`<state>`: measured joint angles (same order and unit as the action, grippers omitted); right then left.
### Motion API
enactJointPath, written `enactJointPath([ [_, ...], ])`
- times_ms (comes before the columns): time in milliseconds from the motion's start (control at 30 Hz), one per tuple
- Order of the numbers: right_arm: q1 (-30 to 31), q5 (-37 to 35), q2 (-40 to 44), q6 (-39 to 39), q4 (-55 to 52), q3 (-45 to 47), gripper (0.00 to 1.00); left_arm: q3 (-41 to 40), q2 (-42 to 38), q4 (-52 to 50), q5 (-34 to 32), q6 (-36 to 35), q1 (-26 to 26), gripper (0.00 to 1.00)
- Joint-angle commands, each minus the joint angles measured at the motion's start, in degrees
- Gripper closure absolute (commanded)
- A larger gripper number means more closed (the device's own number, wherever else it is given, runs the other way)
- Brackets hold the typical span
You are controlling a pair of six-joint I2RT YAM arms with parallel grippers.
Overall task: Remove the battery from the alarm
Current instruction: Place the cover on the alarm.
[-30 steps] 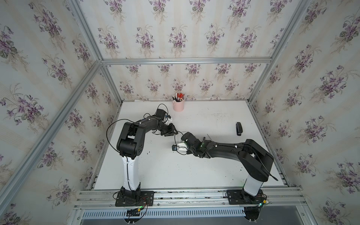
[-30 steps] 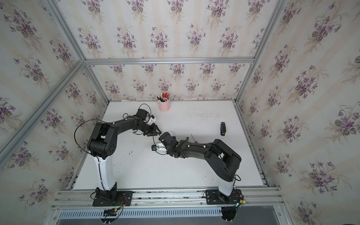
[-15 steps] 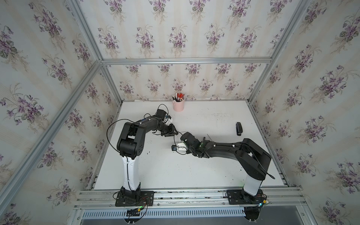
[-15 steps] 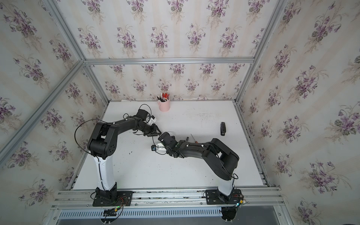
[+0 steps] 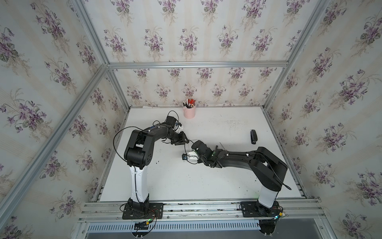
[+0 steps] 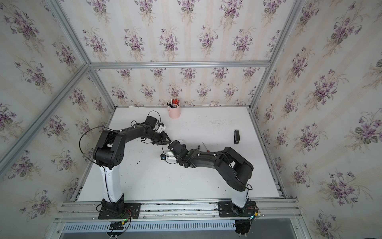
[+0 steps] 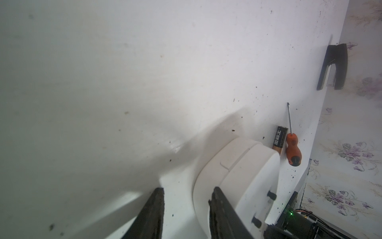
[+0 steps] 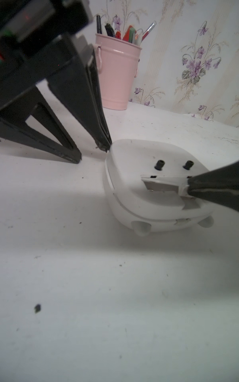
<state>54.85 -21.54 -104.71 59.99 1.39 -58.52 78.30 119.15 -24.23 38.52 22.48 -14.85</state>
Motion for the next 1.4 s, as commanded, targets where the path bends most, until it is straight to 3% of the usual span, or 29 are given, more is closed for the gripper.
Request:
enactJointPath([
  [0, 0.0, -0.4, 0.3, -0.6, -2.7, 0.3, 0.99, 0.1, 0.4, 0.6, -0.1, -0.9, 0.0, 0.58],
  [1133, 0.0, -6.7, 1.2, 5.4, 4.0, 2.2, 1.00, -0.6, 0.7, 0.9, -0.2, -0.9, -0.8, 0.58],
  [1267, -0.1, -8.2, 1.6, 3.6, 4.7, 1.4, 1.00, -0.7, 0.6, 0.7, -0.5, -0.9, -0.8, 0.57],
  [1367, -1.0, -8.4, 1.7, -3.5, 1.3, -2.5, 0.95, -0.7, 0.2, 0.8, -1.2, -0.2, -0.8, 0.54],
])
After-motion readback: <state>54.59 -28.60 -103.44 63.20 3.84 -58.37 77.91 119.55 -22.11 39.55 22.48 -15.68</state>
